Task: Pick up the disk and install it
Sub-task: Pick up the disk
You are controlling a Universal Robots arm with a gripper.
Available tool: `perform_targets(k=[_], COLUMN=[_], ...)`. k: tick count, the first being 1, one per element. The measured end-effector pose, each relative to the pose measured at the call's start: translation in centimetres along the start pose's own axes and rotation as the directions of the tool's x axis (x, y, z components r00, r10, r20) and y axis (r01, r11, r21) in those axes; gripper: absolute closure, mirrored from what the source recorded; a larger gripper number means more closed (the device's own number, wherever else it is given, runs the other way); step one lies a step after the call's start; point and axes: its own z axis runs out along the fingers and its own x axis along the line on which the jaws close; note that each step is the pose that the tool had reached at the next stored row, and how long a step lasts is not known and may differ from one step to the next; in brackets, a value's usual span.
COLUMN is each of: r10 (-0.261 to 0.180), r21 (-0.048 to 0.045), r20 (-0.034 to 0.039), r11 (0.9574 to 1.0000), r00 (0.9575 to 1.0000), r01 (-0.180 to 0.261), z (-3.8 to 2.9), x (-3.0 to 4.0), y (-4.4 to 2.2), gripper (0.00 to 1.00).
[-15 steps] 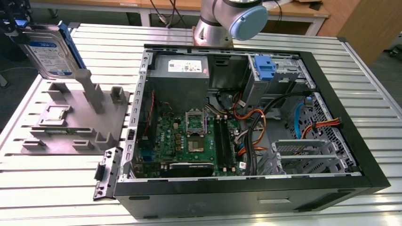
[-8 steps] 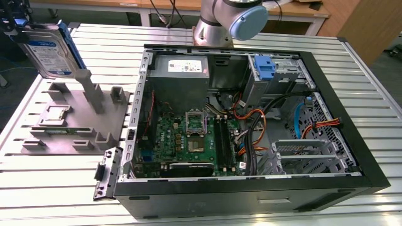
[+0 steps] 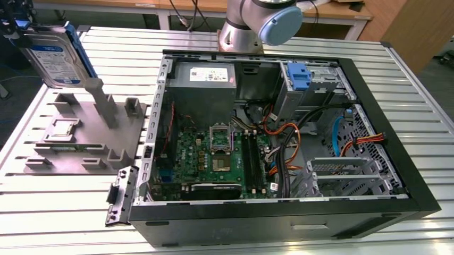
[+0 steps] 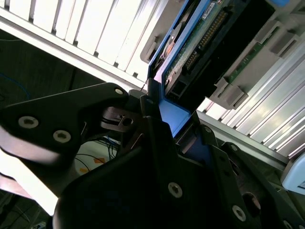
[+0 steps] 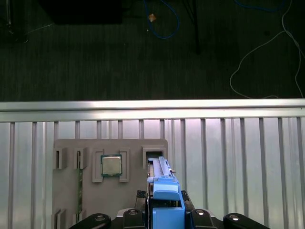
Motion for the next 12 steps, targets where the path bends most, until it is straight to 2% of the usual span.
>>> perform_targets(k=[12], r10=[0.0], r21=[0.0], r20=[-0.0015], r11=[1.0], r00=[1.0], r01=[0.0], z=[-0.38], x=[-0.03], y=[0.02], gripper=[0.64])
